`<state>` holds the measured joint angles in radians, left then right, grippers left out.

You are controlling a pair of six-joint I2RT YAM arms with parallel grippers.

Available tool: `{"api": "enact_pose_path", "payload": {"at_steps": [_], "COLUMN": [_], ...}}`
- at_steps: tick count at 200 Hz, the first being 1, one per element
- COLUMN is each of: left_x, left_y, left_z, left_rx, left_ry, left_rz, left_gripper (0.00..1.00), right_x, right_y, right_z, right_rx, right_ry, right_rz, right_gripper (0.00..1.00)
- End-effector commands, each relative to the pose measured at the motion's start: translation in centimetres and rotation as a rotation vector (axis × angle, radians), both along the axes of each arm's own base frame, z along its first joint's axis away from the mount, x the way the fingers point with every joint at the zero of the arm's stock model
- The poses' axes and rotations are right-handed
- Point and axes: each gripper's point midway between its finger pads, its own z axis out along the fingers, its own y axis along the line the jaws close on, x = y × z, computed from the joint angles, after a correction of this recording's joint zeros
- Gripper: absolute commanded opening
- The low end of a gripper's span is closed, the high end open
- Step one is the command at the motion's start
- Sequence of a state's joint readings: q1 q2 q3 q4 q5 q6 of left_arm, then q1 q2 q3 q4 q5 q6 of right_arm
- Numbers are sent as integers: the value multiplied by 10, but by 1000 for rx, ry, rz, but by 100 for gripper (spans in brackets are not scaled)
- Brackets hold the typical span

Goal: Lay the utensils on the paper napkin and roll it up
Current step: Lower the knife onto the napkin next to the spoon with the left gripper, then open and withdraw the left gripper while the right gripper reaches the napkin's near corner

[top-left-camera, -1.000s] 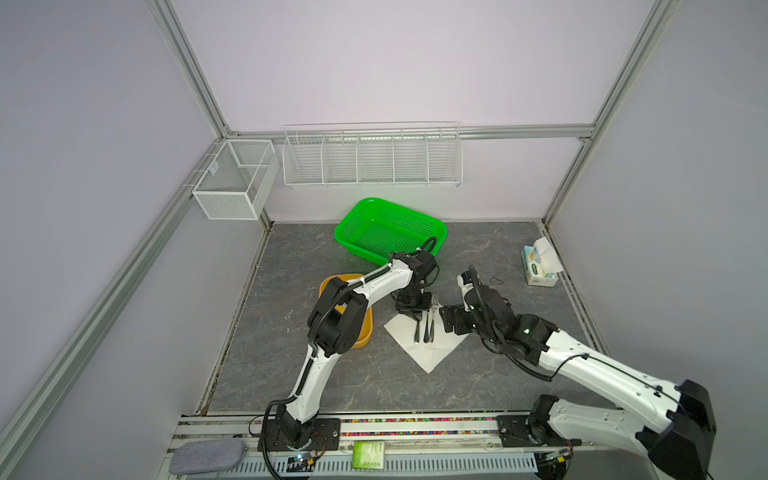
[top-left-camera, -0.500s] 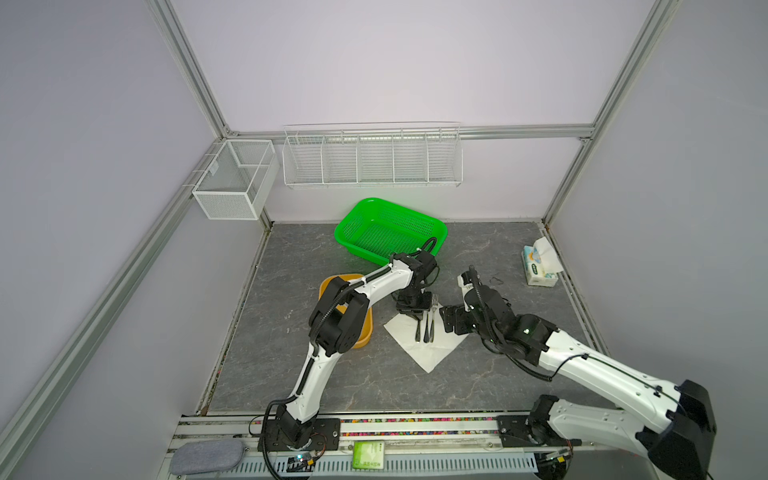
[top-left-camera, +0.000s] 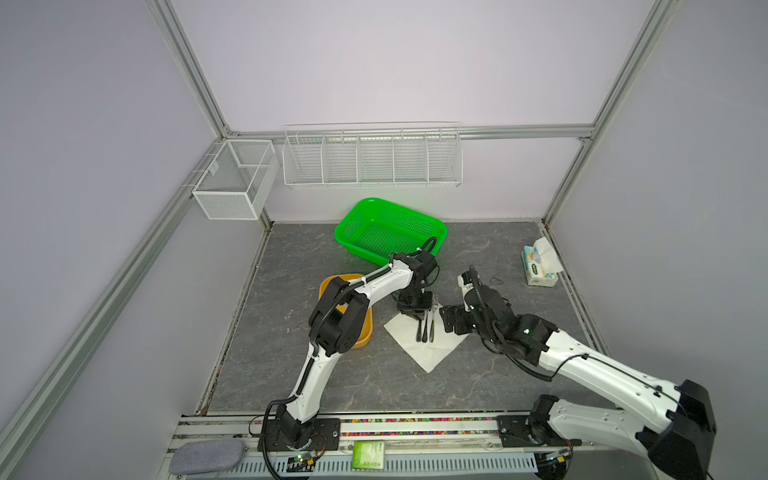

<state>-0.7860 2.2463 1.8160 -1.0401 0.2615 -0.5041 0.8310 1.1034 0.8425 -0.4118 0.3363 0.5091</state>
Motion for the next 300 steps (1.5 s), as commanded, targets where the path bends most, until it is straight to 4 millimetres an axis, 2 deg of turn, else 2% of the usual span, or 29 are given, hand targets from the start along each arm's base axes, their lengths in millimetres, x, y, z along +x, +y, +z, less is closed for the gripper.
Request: {"api": "enact_pose_path", "payload": {"at_steps": [1, 37, 108, 189, 231, 257, 300], "left_x": [2, 1, -1, 2, 1, -7, -26], "left_y": [0, 4, 4, 6, 18, 31, 48], "left_z": [-2, -5, -3, 52, 76, 81, 78], "left_rx": [16, 36, 25, -54, -124, -154, -221], "left_ry": [-5, -5, -3, -126, -247, -298, -332], "left_rz": [12, 22, 17, 25, 56, 84, 110], "left_gripper": [16, 13, 14, 22, 24, 24, 24], "right_x": [0, 0, 0, -2, -6, -14, -39], "right_y": [-5, -5, -5, -10, -19, -23, -8], "right_z": [-3, -1, 0, 4, 0, -8, -27], "right_rx": [3, 6, 8, 44, 159, 253, 343], "right_ry": [7, 5, 1, -16, 21, 69, 221], "right_rz": [-25, -23, -21, -45, -111, -147, -78], "right_gripper": [89, 89, 89, 89, 89, 89, 89]}}
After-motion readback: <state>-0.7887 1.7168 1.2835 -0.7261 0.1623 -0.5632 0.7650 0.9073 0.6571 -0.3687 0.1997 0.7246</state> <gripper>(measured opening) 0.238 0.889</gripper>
